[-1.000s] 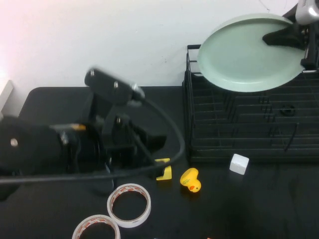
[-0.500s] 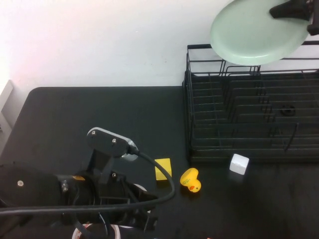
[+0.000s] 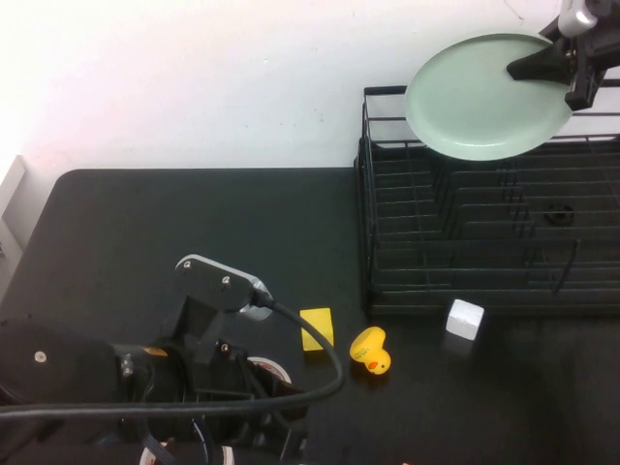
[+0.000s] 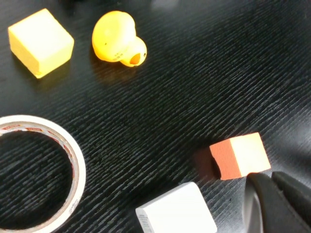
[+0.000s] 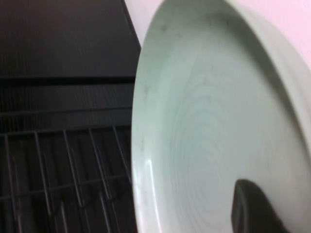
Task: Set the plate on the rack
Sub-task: Place the plate on the rack
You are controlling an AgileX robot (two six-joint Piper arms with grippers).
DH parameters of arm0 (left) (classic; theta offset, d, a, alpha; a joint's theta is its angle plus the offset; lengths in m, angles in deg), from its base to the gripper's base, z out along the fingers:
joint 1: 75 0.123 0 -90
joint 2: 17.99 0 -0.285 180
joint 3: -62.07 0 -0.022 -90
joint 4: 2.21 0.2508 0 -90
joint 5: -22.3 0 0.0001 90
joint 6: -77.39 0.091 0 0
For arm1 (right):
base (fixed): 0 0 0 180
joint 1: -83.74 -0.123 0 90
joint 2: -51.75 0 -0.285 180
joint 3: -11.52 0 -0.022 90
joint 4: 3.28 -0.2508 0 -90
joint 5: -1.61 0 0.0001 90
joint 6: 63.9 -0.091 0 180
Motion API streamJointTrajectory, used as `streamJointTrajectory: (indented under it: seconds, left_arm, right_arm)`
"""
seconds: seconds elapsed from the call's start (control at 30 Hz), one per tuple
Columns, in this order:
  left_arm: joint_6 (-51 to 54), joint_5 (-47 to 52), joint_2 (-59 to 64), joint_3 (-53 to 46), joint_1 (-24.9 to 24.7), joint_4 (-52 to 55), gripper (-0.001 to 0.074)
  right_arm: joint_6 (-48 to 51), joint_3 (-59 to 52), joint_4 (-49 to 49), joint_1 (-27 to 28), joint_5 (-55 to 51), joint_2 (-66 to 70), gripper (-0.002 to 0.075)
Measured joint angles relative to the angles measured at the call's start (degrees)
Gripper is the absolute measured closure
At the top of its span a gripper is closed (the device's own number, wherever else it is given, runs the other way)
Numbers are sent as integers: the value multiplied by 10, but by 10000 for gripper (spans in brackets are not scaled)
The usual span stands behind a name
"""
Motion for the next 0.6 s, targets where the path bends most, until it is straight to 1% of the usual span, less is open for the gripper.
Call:
streamJointTrajectory:
  seconds: [0.43,0.6]
  left_arm:
    - [0,6,0,0,0,-1,736]
    - [0,9,0,0,0,-1,736]
  right_arm:
    - [3,0,-9,0,22,12,587]
    - [3,0,3,0,25,12,587]
